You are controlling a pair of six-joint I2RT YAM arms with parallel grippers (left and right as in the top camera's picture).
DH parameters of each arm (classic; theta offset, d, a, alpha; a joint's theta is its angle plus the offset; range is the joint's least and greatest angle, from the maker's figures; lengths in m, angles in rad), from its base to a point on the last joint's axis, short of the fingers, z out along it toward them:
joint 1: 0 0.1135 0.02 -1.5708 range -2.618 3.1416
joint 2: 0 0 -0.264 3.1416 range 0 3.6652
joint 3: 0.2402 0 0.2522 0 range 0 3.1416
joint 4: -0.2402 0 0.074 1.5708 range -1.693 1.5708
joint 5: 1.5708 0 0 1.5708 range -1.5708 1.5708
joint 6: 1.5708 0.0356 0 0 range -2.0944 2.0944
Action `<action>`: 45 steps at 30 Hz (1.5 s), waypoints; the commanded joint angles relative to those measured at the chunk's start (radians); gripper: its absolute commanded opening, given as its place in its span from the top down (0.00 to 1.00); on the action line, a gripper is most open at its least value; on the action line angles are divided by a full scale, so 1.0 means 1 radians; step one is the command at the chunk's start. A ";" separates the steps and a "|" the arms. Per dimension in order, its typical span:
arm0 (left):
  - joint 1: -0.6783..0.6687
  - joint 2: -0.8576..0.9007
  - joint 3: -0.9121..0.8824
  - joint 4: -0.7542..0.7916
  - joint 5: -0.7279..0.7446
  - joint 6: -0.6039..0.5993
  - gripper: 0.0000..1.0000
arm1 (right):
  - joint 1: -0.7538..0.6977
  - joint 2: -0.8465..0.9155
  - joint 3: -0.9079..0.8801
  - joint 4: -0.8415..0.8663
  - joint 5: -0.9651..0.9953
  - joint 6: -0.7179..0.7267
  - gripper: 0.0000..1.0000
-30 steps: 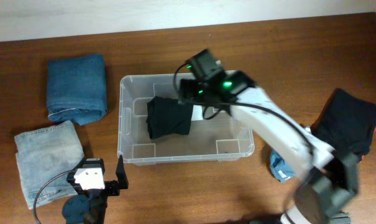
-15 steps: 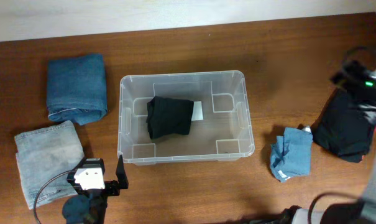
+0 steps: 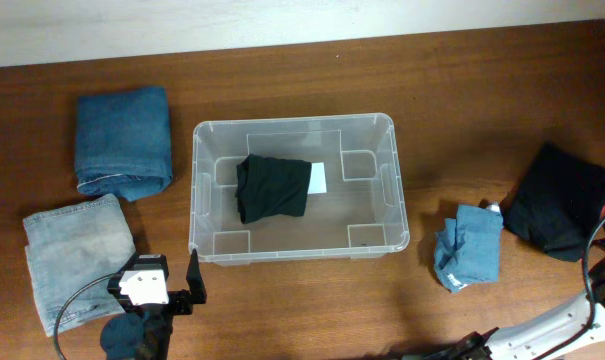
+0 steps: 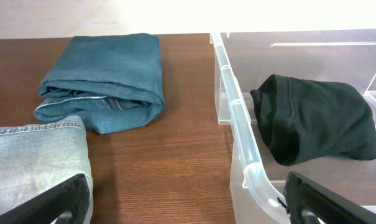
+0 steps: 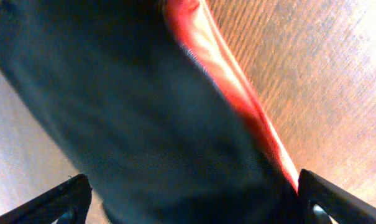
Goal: Pack container
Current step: 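Open the right gripper and withdraw to the black red-lined garment, then grasp the black garment with red lining with the right gripper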
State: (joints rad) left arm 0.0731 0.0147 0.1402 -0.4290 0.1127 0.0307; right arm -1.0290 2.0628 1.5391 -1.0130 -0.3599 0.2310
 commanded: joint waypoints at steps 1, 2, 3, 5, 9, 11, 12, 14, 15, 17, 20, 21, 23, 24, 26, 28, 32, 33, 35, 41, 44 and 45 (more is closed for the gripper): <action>-0.001 -0.003 -0.013 -0.002 0.000 0.016 0.00 | -0.029 0.020 0.002 0.024 -0.102 -0.128 0.01; -0.001 -0.003 -0.013 -0.002 0.000 0.016 0.00 | -0.040 0.021 0.002 0.035 -0.104 -0.151 0.01; -0.001 -0.003 -0.013 -0.002 0.000 0.016 0.00 | -0.046 0.021 0.002 0.040 -0.104 -0.161 0.01; -0.001 -0.003 -0.013 -0.002 0.000 0.016 0.00 | -0.066 0.021 0.002 0.049 -0.108 -0.176 0.02; -0.001 -0.003 -0.013 -0.002 0.000 0.016 0.00 | -0.107 0.026 0.002 0.055 -0.107 -0.198 0.02; -0.001 -0.003 -0.013 -0.002 0.000 0.016 0.00 | -0.112 0.054 -0.003 0.053 -0.100 -0.201 0.01; -0.001 -0.003 -0.013 -0.002 0.000 0.016 0.00 | -0.111 0.088 -0.003 0.053 -0.111 -0.201 0.01; -0.001 -0.003 -0.013 -0.002 0.000 0.016 0.00 | -0.111 0.121 -0.004 0.052 -0.161 -0.202 0.01; -0.001 -0.003 -0.013 -0.002 0.000 0.016 0.00 | -0.111 0.129 -0.004 0.051 -0.168 -0.202 0.01; -0.001 -0.003 -0.013 -0.002 0.000 0.016 0.00 | -0.110 0.157 -0.004 0.044 -0.189 -0.209 0.01; -0.001 -0.003 -0.013 -0.002 0.000 0.016 0.00 | -0.110 0.194 -0.011 0.042 -0.248 -0.235 0.03; -0.001 -0.003 -0.013 -0.002 0.000 0.016 0.00 | -0.110 0.204 -0.014 0.042 -0.264 -0.240 0.04; -0.001 -0.003 -0.013 -0.002 0.000 0.016 0.00 | -0.111 0.221 -0.023 0.047 -0.307 -0.262 0.05; -0.001 -0.003 -0.013 -0.001 0.000 0.016 0.00 | -0.110 0.224 -0.030 0.054 -0.322 -0.268 0.07; -0.001 -0.003 -0.013 -0.002 0.000 0.016 0.00 | -0.110 0.224 -0.048 0.072 -0.325 -0.277 0.12; -0.001 -0.003 -0.013 -0.002 0.000 0.016 0.00 | -0.111 0.224 -0.063 0.085 -0.325 -0.276 0.15; -0.001 -0.003 -0.013 -0.002 0.000 0.016 0.00 | -0.110 0.224 -0.072 0.090 -0.315 -0.276 0.39; -0.001 -0.003 -0.013 -0.002 0.000 0.016 0.00 | -0.110 0.224 -0.072 0.090 -0.305 -0.275 0.44; -0.001 -0.003 -0.013 -0.002 0.000 0.016 0.00 | -0.110 0.224 -0.072 0.086 -0.277 -0.270 0.48; -0.001 -0.003 -0.013 -0.002 0.000 0.016 0.00 | -0.111 0.224 -0.073 0.074 -0.185 -0.173 0.70; -0.001 -0.003 -0.013 -0.002 0.000 0.016 0.00 | -0.111 0.222 -0.073 0.060 -0.211 -0.170 0.80; -0.001 -0.003 -0.013 -0.002 0.000 0.016 0.00 | -0.111 0.221 -0.073 0.056 -0.227 -0.170 0.82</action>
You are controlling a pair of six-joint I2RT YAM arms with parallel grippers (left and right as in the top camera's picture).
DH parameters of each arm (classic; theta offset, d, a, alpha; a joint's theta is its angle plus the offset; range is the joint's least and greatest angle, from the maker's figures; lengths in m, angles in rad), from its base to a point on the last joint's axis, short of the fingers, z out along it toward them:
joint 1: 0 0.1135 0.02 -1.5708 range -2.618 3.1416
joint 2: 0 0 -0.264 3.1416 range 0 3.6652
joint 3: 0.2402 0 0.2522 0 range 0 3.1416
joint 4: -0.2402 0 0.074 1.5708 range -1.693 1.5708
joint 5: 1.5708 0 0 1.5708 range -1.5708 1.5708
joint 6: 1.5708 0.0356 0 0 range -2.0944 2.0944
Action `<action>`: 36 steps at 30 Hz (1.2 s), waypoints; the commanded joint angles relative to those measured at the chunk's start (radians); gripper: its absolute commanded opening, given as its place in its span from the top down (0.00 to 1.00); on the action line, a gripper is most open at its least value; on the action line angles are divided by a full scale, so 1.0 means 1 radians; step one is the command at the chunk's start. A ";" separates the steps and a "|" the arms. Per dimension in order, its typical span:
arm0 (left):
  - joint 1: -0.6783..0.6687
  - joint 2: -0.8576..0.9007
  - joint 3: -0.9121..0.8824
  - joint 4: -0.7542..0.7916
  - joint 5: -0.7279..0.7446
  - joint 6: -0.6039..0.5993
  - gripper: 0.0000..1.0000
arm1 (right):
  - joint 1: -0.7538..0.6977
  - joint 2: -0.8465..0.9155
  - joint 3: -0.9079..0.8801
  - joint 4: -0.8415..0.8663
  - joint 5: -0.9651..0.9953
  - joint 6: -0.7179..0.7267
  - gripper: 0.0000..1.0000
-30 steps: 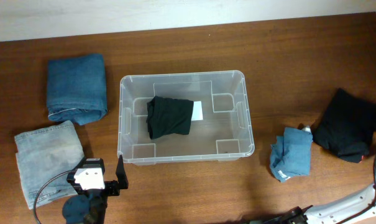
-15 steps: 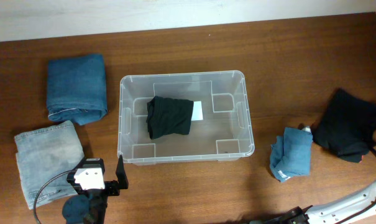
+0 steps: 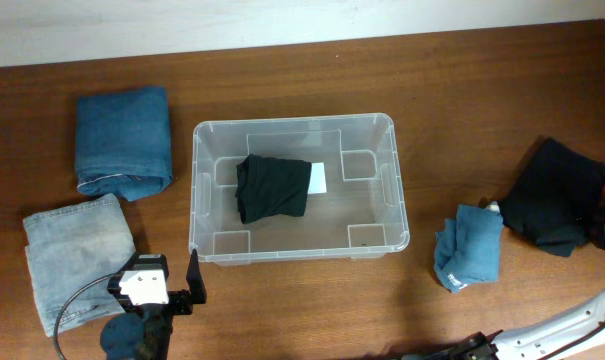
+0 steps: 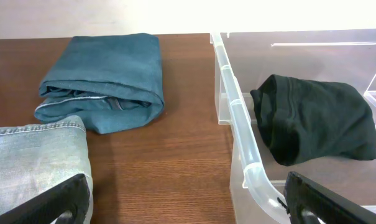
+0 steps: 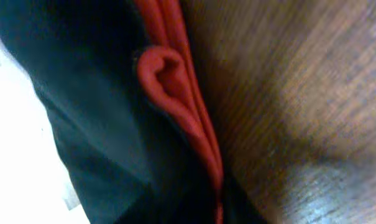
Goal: Pack container
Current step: 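Grasp the black garment with red lining with the right gripper, then place the black red-lined garment into the container and release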
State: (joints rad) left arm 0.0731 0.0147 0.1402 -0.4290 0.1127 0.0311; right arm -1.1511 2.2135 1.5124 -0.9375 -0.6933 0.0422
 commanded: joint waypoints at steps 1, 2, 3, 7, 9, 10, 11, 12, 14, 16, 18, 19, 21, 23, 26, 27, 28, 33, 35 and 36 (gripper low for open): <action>-0.001 -0.003 -0.013 -0.002 0.000 0.016 0.00 | 0.011 0.066 -0.046 -0.024 0.048 0.019 0.87; -0.001 -0.003 -0.013 -0.002 0.000 0.016 0.00 | 0.011 0.061 -0.046 -0.027 -0.026 0.019 0.93; -0.001 -0.003 -0.013 -0.002 0.000 0.015 0.00 | 0.011 0.052 -0.046 -0.032 -0.131 0.018 0.96; -0.001 -0.003 -0.013 -0.002 0.000 0.016 0.00 | 0.021 -0.016 -0.046 -0.059 -0.323 0.018 0.96; -0.001 -0.003 -0.013 -0.002 0.000 0.016 0.00 | 0.034 -0.078 -0.046 -0.070 -0.328 0.018 0.96; -0.001 -0.003 -0.013 -0.002 0.000 0.016 0.00 | 0.043 -0.119 -0.046 -0.073 -0.328 0.018 0.96; -0.001 -0.003 -0.013 -0.002 0.000 0.016 0.00 | 0.053 -0.147 -0.046 -0.074 -0.328 0.019 0.96; -0.001 -0.003 -0.013 -0.002 0.000 0.016 0.00 | 0.072 -0.203 -0.046 -0.074 -0.328 0.027 0.96; -0.001 -0.003 -0.013 -0.002 0.000 0.016 0.00 | 0.113 -0.299 -0.046 -0.073 -0.337 0.050 0.96; -0.001 -0.003 -0.013 -0.002 0.000 0.016 0.00 | 0.164 -0.394 -0.046 -0.072 -0.379 0.052 0.96; -0.001 -0.003 -0.013 -0.002 0.000 0.016 0.00 | 0.227 -0.488 -0.045 -0.076 -0.409 0.053 0.96; -0.001 -0.003 -0.013 -0.002 0.000 0.016 0.00 | 0.259 -0.529 -0.045 -0.077 -0.414 0.053 0.96; -0.001 -0.003 -0.013 -0.002 0.000 0.015 0.00 | 0.325 -0.609 -0.045 -0.080 -0.414 0.070 0.96; -0.001 -0.003 -0.013 -0.002 0.000 0.016 0.00 | 0.403 -0.685 -0.045 -0.080 -0.414 0.081 0.96; -0.001 -0.003 -0.013 -0.002 0.000 0.016 0.00 | 0.579 -0.811 -0.045 -0.076 -0.414 0.127 0.96; -0.001 -0.003 -0.013 -0.002 0.000 0.015 0.00 | 0.611 -0.827 -0.045 -0.075 -0.414 0.135 0.96; -0.001 -0.003 -0.013 -0.002 0.000 0.016 0.00 | 0.666 -0.851 -0.045 -0.068 -0.414 0.150 0.96; -0.001 -0.003 -0.013 -0.002 0.000 0.015 0.00 | 0.971 -0.892 -0.045 0.023 -0.403 0.207 0.96; -0.001 -0.003 -0.013 -0.002 0.000 0.016 0.00 | 1.062 -0.882 -0.045 0.065 -0.353 0.244 0.96; -0.001 -0.003 -0.013 -0.002 0.000 0.016 0.00 | 1.104 -0.875 -0.045 0.083 -0.318 0.259 0.96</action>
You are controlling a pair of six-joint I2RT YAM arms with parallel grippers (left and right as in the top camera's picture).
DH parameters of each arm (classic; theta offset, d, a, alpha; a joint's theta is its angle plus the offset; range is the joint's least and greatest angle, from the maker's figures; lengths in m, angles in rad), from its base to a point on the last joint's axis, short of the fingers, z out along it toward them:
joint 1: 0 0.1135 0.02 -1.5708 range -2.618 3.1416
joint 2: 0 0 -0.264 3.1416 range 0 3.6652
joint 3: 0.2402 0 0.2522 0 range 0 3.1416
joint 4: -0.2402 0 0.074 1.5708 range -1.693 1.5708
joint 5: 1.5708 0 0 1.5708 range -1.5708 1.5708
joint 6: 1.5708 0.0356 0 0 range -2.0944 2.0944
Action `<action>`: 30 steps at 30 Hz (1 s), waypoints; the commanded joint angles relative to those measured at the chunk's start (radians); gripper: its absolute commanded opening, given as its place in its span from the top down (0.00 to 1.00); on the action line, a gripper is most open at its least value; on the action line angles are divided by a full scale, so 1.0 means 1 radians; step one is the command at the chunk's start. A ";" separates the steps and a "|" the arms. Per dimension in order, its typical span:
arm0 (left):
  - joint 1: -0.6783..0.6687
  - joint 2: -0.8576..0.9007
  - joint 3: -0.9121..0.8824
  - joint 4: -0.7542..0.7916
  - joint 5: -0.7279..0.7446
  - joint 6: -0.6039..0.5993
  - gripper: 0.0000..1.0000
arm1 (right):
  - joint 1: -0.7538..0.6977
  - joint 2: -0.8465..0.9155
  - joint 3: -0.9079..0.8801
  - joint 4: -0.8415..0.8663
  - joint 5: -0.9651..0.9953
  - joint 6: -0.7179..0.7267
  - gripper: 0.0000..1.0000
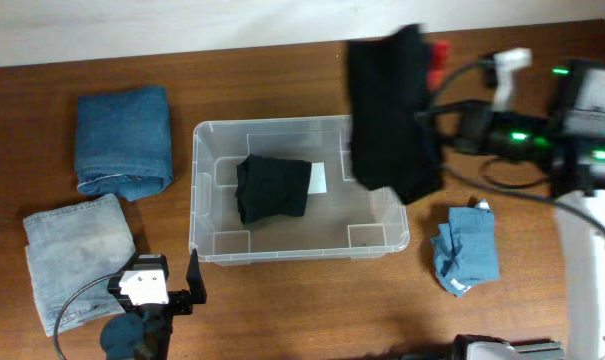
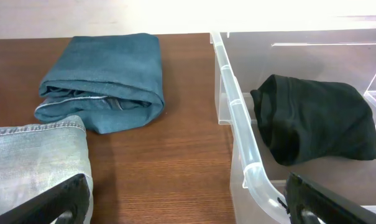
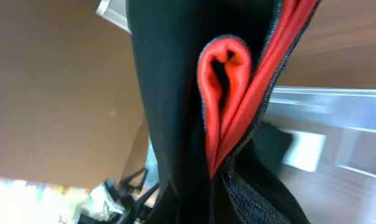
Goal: Pack container
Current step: 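Place the black red-lined garment into the container and release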
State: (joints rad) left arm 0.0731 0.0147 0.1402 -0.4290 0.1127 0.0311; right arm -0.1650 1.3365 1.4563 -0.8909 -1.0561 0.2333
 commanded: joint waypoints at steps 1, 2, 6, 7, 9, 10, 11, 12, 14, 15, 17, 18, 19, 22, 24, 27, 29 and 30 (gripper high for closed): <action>-0.001 -0.003 -0.013 -0.002 0.000 0.016 0.00 | 0.164 0.011 0.011 0.051 0.082 0.077 0.96; -0.001 -0.003 -0.013 -0.002 0.000 0.016 0.00 | 0.202 0.019 0.011 0.063 0.111 0.089 0.96; -0.001 -0.003 -0.013 -0.002 0.000 0.016 0.00 | 0.336 0.071 0.011 0.092 0.195 0.131 0.96; -0.001 -0.003 -0.013 -0.002 0.000 0.016 0.00 | 0.365 0.087 0.010 0.099 0.208 0.151 0.96; -0.001 -0.003 -0.013 -0.002 0.000 0.016 0.00 | 0.433 0.129 0.010 0.129 0.224 0.199 0.96; -0.001 -0.003 -0.013 -0.002 0.000 0.016 0.00 | 0.456 0.143 0.010 0.143 0.231 0.208 0.96; -0.001 -0.003 -0.013 -0.002 0.000 0.016 0.00 | 0.486 0.160 0.010 0.163 0.243 0.210 0.96; -0.001 -0.003 -0.013 -0.002 0.000 0.016 0.00 | 0.508 0.175 0.010 0.174 0.260 0.210 0.96; -0.001 -0.003 -0.013 -0.002 0.000 0.016 0.00 | 0.545 0.203 0.010 0.179 0.293 0.209 0.96; -0.001 -0.003 -0.013 -0.002 0.000 0.016 0.00 | 0.558 0.217 0.010 0.177 0.305 0.199 0.96; -0.001 -0.003 -0.013 -0.002 0.000 0.016 0.00 | 0.580 0.254 0.010 0.174 0.305 0.148 0.96; -0.001 -0.003 -0.013 -0.002 0.000 0.016 0.00 | 0.586 0.266 0.010 0.174 0.301 0.112 0.96; -0.001 -0.003 -0.013 -0.002 0.000 0.016 0.00 | 0.591 0.277 0.010 0.168 0.303 0.069 0.96; -0.001 -0.003 -0.013 -0.002 0.000 0.015 0.00 | 0.590 0.309 0.010 0.118 0.310 -0.140 0.96; -0.001 -0.003 -0.013 -0.002 0.000 0.016 0.00 | 0.581 0.324 0.010 0.076 0.310 -0.262 0.96; -0.001 -0.003 -0.013 -0.002 0.000 0.016 0.00 | 0.565 0.340 0.010 0.008 0.320 -0.420 0.96; -0.001 -0.003 -0.013 -0.002 0.000 0.016 0.00 | 0.560 0.352 0.010 -0.059 0.348 -0.554 0.96; -0.001 -0.003 -0.013 -0.002 0.000 0.016 0.00 | 0.563 0.360 0.010 -0.108 0.362 -0.646 0.96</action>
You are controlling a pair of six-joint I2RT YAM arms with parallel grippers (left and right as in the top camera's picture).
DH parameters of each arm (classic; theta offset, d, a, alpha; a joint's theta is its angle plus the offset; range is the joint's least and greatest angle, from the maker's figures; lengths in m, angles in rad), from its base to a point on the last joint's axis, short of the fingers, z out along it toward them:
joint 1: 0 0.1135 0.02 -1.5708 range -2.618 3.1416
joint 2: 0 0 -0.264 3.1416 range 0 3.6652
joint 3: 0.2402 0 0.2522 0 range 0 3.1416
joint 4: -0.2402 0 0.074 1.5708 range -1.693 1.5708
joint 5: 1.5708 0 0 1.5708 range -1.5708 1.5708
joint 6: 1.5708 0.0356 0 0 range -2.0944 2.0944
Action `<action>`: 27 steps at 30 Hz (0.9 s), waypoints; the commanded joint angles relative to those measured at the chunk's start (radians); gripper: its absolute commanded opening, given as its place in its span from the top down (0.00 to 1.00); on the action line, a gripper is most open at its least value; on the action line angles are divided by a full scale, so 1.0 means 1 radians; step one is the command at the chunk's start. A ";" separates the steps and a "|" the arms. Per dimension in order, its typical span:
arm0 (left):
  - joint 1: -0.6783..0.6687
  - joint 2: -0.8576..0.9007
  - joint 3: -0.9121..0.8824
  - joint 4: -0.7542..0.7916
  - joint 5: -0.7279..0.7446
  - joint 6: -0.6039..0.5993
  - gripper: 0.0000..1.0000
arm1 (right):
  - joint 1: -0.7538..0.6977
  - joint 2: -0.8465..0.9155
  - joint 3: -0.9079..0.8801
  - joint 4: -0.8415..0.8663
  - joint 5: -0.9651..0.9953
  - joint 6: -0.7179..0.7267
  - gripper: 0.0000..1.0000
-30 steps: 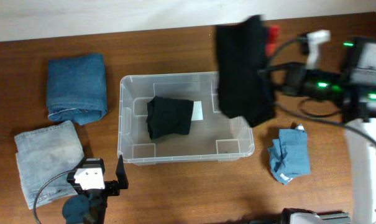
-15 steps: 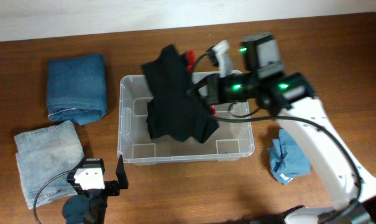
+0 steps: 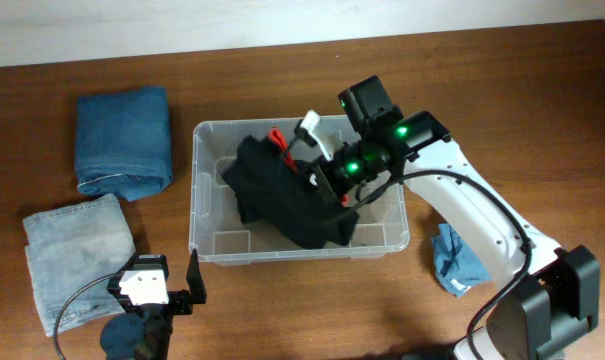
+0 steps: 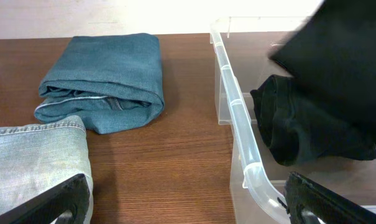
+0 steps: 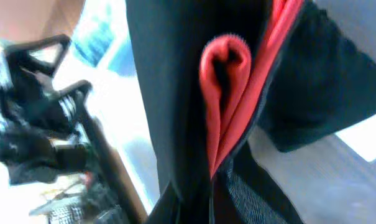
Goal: Pack container
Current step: 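Place the black red-lined garment into the container and release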
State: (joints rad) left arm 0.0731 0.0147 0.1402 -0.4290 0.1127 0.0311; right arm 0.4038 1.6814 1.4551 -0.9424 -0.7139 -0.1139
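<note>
A clear plastic container stands mid-table. My right gripper is low over its middle, shut on a black garment with red lining that drapes across the inside. In the right wrist view that garment fills the frame and hides the fingers. A folded black garment lies on the container floor, partly under the draped one. Near the front left edge my left gripper stands open over bare wood, beside the container's left wall.
Folded dark blue jeans lie at the back left, with light jeans in front of them. A crumpled blue cloth sits right of the container, partly under my right arm.
My right gripper held the black garment high over the container's back right corner. Now it is down inside the container, with the garment spread over the folded black one. The left arm is unmoved.
The black garment first lay at the table's right edge with my right gripper open at it. Then it was bunched there against the gripper. After that it hung over the container's back right corner, and now it lies inside the container, still held.
</note>
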 commanded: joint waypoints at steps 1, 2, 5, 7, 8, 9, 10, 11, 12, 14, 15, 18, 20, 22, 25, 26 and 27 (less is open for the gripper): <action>-0.001 -0.003 -0.013 -0.002 0.000 0.016 0.00 | -0.004 0.022 0.011 -0.081 0.027 -0.344 0.96; -0.001 -0.003 -0.013 -0.002 0.000 0.016 0.00 | -0.001 0.026 0.011 -0.103 0.031 -0.380 0.96; -0.001 -0.003 -0.013 -0.002 0.000 0.016 0.00 | 0.008 0.043 0.011 -0.159 0.046 -0.476 0.96; -0.001 -0.003 -0.013 -0.002 0.000 0.016 0.00 | 0.009 0.056 0.011 -0.178 0.046 -0.518 0.96; -0.001 -0.003 -0.013 -0.002 0.000 0.016 0.00 | 0.010 0.064 0.011 -0.182 0.046 -0.527 0.96; -0.001 -0.003 -0.013 -0.002 0.000 0.016 0.00 | 0.009 0.085 0.011 -0.180 0.047 -0.545 0.96; -0.001 -0.003 -0.013 -0.002 0.000 0.016 0.00 | 0.009 0.097 0.011 -0.177 0.049 -0.557 0.96; -0.001 -0.003 -0.013 -0.002 0.000 0.015 0.00 | 0.009 0.109 0.011 -0.169 0.050 -0.560 0.96; -0.001 -0.003 -0.013 -0.002 0.000 0.016 0.00 | 0.009 0.124 0.011 -0.159 0.054 -0.560 0.96; -0.001 -0.003 -0.013 -0.002 0.000 0.016 0.00 | 0.009 0.153 0.011 -0.135 0.063 -0.560 0.96; -0.001 -0.003 -0.013 -0.002 0.000 0.016 0.00 | 0.009 0.165 0.011 -0.123 0.076 -0.560 0.96; -0.001 -0.003 -0.013 -0.002 0.000 0.016 0.00 | 0.009 0.206 0.011 -0.088 0.117 -0.558 0.88; -0.001 -0.003 -0.013 -0.002 0.000 0.016 0.00 | 0.009 0.218 0.011 -0.058 0.169 -0.494 0.67; -0.001 -0.003 -0.013 -0.002 0.000 0.016 0.00 | 0.008 0.214 0.026 -0.036 0.229 -0.417 0.53; -0.001 -0.003 -0.013 -0.002 0.000 0.016 0.00 | 0.008 0.205 0.095 -0.042 0.289 -0.351 0.46; -0.001 -0.003 -0.013 -0.002 0.000 0.016 0.00 | 0.008 0.199 0.117 -0.046 0.305 -0.338 0.45; -0.001 -0.003 -0.013 -0.002 0.000 0.016 0.00 | 0.008 0.191 0.154 -0.050 0.334 -0.307 0.43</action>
State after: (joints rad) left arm 0.0731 0.0147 0.1402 -0.4290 0.1127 0.0311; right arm 0.4076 1.8938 1.5051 -0.9909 -0.4797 -0.5232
